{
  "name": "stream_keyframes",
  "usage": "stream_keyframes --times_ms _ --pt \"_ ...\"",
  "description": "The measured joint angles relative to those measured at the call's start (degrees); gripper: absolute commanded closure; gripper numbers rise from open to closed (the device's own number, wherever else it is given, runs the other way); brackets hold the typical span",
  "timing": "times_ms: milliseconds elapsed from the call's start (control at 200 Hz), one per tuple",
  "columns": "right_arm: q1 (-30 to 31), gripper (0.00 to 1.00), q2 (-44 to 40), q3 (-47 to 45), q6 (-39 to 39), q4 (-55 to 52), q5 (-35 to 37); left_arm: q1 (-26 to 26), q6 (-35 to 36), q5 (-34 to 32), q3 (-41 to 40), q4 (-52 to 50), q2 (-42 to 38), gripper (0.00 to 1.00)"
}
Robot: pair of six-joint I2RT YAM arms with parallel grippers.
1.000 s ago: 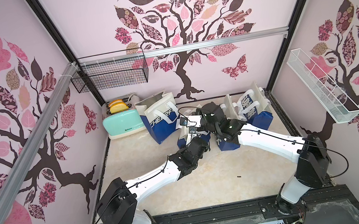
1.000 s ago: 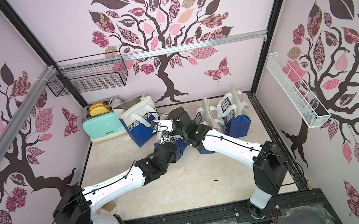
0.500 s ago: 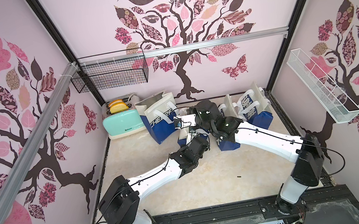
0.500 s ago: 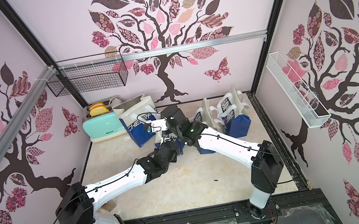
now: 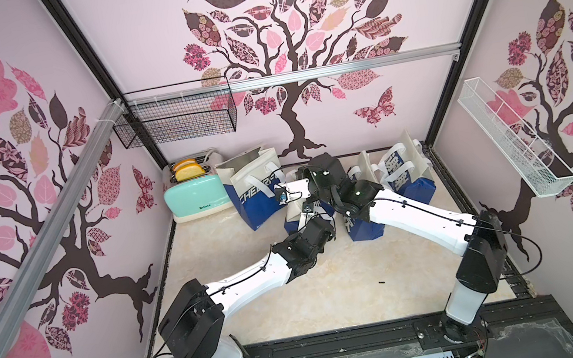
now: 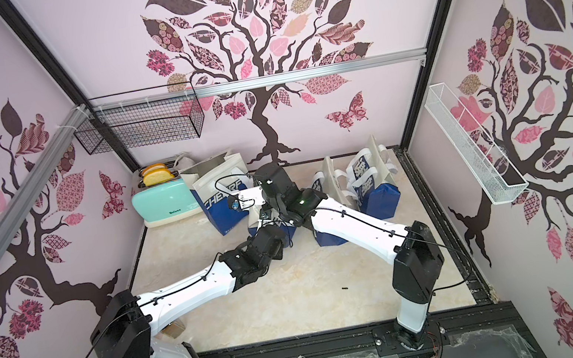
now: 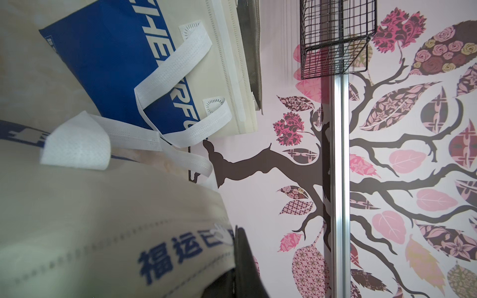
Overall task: Open the takeout bag
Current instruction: Open the takeout bag at the center of the board.
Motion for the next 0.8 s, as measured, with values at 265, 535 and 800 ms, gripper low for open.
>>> stream_keyframes --times_ms 265,535,800 --pt "0.0 0.91 0.0 1.6 0.0 0.5 -0.5 -0.2 0.3 3.2 1.2 -0.8 1.7 1.0" --pt "-3.2 0.22 -1.7 1.2 11.6 1.3 -2.3 0.1 0.5 4.2 1.2 -3.7 1.9 1.0" --pt "-5.2 0.09 -7.2 1.2 31.0 -0.5 1.5 1.4 0.9 5.3 3.1 -6.7 1.9 1.0"
